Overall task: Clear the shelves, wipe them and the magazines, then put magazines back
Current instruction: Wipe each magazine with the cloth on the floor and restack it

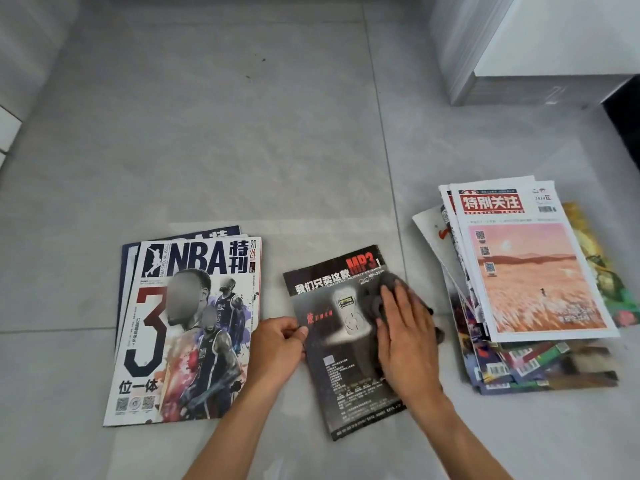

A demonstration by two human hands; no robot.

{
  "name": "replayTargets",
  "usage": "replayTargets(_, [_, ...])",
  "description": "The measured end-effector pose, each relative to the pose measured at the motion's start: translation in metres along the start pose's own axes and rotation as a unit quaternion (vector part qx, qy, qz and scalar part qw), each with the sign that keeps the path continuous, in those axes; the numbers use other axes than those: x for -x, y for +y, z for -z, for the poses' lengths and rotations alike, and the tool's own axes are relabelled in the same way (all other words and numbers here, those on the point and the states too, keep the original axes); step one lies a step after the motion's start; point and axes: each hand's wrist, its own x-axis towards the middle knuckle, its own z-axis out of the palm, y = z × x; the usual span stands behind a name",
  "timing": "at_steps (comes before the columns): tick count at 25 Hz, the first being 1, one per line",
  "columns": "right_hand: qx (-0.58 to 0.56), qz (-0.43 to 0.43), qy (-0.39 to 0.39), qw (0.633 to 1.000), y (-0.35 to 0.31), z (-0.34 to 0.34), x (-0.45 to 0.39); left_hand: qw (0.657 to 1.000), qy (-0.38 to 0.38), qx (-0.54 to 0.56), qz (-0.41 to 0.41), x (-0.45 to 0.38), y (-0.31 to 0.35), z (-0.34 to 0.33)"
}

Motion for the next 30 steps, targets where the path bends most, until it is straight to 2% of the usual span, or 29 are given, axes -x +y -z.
replayTargets(1, [0.002,0.034,-0.009,0.999,-0.014,-0.007,0.033,1.000,0.001,0.008,0.004,0.000,0.002,-0.002])
replayTargets(3, [-0.019,0.158,-0.032,0.987,-0.040,-0.018,0.096,0.999,0.003,0.027,0.017,0.002,0.007,-0.003])
replayTargets(5, [-0.038,0.257,-0.059,0.964,-0.030,-0.016,0.115,0.999,0.001,0.036,0.025,0.004,0.010,-0.002])
replayTargets(6, [-0.024,0.270,-0.063,0.960,-0.015,-0.012,0.108,0.999,-0.003,0.033,0.024,0.005,0.010,-0.001])
replayTargets(7, [-0.010,0.245,-0.063,0.967,0.003,-0.006,0.096,0.999,-0.005,0.025,0.021,0.006,0.011,0.000])
replayTargets(9, [-0.008,0.105,-0.040,0.994,0.031,0.007,0.068,1.000,-0.008,0.012,0.020,0.009,0.014,0.002])
replayTargets(10, [-0.009,0.036,-0.027,0.999,0.032,0.010,0.054,1.000,-0.004,0.010,0.021,0.010,0.014,0.002])
replayTargets(11, [-0.009,0.005,-0.017,1.000,0.021,0.007,0.044,1.000,-0.002,0.009,0.022,0.011,0.014,0.002])
replayTargets(12, [-0.009,0.020,-0.024,0.999,0.003,0.002,0.037,1.000,-0.003,0.006,0.023,0.011,0.015,0.001])
replayTargets(15, [-0.017,0.215,-0.089,0.972,-0.039,-0.016,-0.001,1.000,-0.019,0.013,0.013,0.009,0.015,-0.001])
replayTargets(16, [-0.028,0.238,-0.094,0.966,-0.040,-0.018,-0.026,0.999,-0.022,0.018,0.016,0.010,0.017,0.000])
replayTargets(17, [-0.037,0.226,-0.090,0.969,-0.035,-0.018,-0.052,0.999,-0.022,0.020,0.021,0.012,0.018,0.000])
replayTargets(19, [-0.057,0.132,-0.066,0.987,-0.018,-0.011,-0.096,1.000,-0.020,0.003,0.016,0.016,0.019,0.000])
replayTargets(21, [-0.085,0.053,-0.079,0.992,-0.009,-0.003,-0.116,0.999,-0.006,-0.036,0.004,0.021,0.025,0.000])
replayTargets(22, [-0.089,0.055,-0.096,0.990,-0.013,-0.001,-0.115,0.999,-0.008,-0.036,0.000,0.022,0.029,0.001])
replayTargets(26, [-0.112,0.168,-0.181,0.962,-0.022,0.002,-0.083,0.997,-0.063,0.037,-0.027,0.026,0.047,-0.003])
replayTargets(28, [-0.128,0.137,-0.179,0.966,0.001,0.012,-0.086,0.993,-0.075,0.083,-0.037,0.034,0.051,-0.002])
replayTargets(30, [-0.162,0.050,-0.153,0.974,0.022,0.029,-0.094,0.989,-0.089,0.115,-0.038,0.040,0.052,0.001])
